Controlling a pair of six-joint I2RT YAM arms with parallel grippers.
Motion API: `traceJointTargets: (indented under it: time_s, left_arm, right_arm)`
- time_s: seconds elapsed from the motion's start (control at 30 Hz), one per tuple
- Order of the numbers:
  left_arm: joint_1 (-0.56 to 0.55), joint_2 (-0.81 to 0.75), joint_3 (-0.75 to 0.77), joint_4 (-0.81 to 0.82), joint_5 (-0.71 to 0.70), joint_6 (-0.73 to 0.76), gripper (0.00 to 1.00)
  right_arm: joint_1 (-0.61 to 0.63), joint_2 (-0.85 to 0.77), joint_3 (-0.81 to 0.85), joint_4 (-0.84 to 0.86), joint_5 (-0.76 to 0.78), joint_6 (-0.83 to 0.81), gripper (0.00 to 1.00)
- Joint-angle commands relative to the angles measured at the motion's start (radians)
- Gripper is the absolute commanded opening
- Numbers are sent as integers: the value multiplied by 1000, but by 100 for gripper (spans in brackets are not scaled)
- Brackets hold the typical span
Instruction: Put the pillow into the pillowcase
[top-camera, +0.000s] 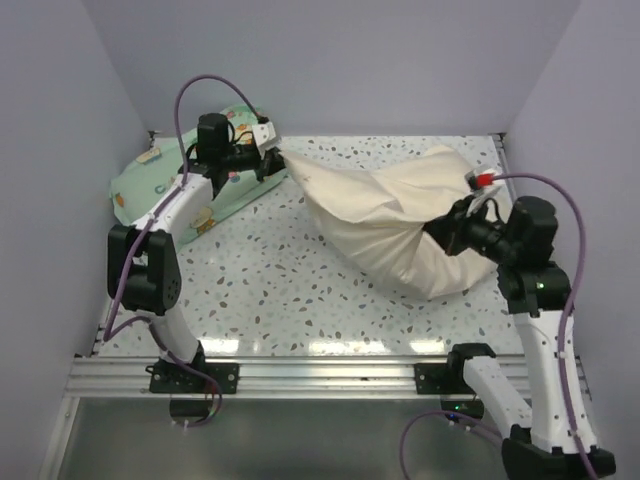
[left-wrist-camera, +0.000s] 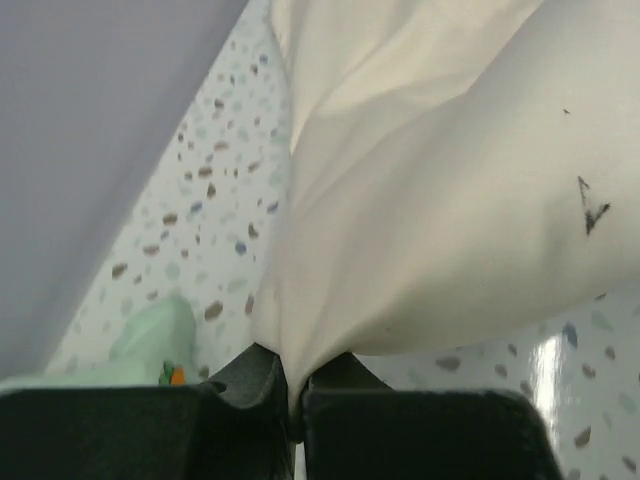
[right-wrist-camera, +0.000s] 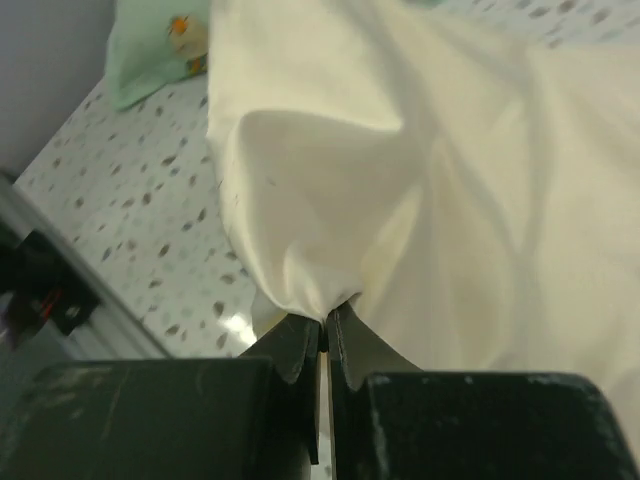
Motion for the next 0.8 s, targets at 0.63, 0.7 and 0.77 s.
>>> traceJointTargets:
  time_s: [0.63,0.7,0.77]
  left_arm:
    - [209,-25,270,-1125,-185,784,81]
    - [71,-88,93,-913,-262,508,83]
    - [-3,-189,-52,-704,-308,313,85]
  right_arm:
    - [401,279,-73,-66,360,-274,99]
    - [257,416,-27,-63,331,-309,99]
    - [173,515,24,-86,349,-349,98]
